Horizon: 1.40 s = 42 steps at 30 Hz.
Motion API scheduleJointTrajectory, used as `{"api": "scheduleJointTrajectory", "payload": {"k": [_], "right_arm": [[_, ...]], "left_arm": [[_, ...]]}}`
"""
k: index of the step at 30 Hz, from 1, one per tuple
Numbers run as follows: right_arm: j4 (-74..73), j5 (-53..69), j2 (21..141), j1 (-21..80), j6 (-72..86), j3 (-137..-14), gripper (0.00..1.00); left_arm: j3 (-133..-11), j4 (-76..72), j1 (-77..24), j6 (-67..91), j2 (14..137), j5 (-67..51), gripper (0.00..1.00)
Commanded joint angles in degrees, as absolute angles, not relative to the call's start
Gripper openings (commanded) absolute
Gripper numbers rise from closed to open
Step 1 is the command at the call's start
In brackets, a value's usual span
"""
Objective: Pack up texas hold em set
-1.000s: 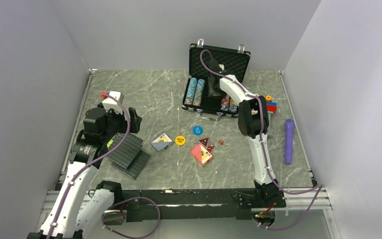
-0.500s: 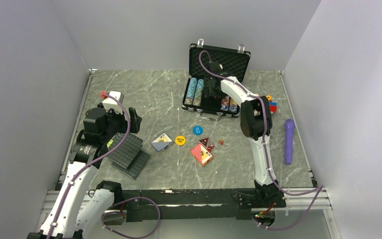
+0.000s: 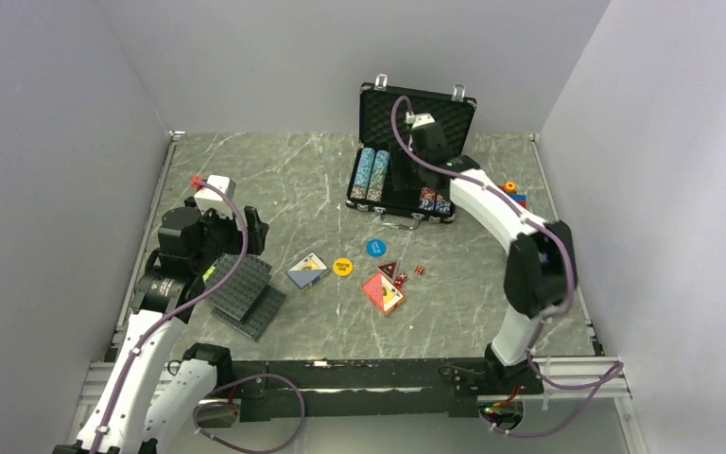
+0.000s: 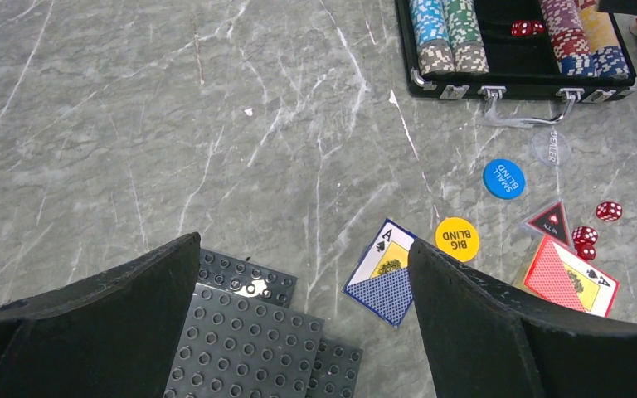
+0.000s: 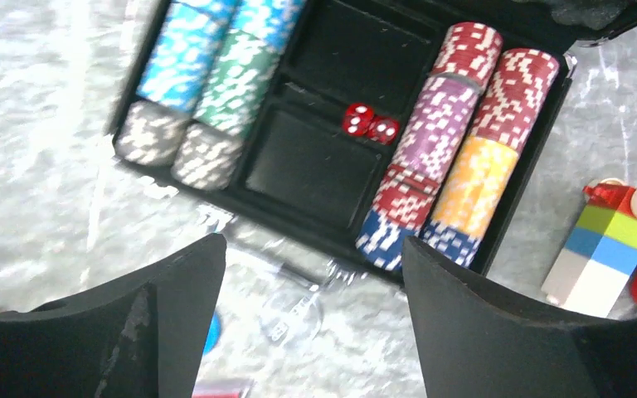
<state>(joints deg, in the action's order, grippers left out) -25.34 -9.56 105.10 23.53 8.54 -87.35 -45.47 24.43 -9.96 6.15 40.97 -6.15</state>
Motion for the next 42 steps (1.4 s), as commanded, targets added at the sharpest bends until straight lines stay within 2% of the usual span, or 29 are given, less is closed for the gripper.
{"api": "scheduleJointTrajectory", "payload": {"k": [1, 9, 12, 15, 28, 42], "right_arm": [[-18.83, -7.63, 92.28, 25.59, 10.43, -77.03, 0.80], [-25.58, -7.25, 73.99, 29.80, 14.22, -58.03, 0.64], [-30.23, -6.78, 70.75, 30.62, 13.63, -53.80, 0.58], [-33.24, -6.58, 69.75, 31.26, 12.43, -50.87, 0.57], [-39.31, -3.49, 85.81, 31.79, 5.32, -56.74, 0.54], [-35.67, -0.26, 92.55, 31.86, -4.60, -58.43, 0.49]], "left_arm": [[-45.02, 21.91, -10.20, 4.86, 39.74, -5.18, 0.99], [-44.57, 21.06, -10.20, 4.53, 38.92, -6.29, 0.99], [-44.55, 20.92, -10.20, 4.33, 39.06, -6.33, 1.00], [-44.72, 21.14, -10.20, 4.22, 39.14, -6.25, 0.99], [-44.56, 21.09, -10.20, 4.13, 38.39, -6.52, 0.99], [-44.56, 21.01, -10.19, 4.22, 38.16, -6.82, 0.99]]}}
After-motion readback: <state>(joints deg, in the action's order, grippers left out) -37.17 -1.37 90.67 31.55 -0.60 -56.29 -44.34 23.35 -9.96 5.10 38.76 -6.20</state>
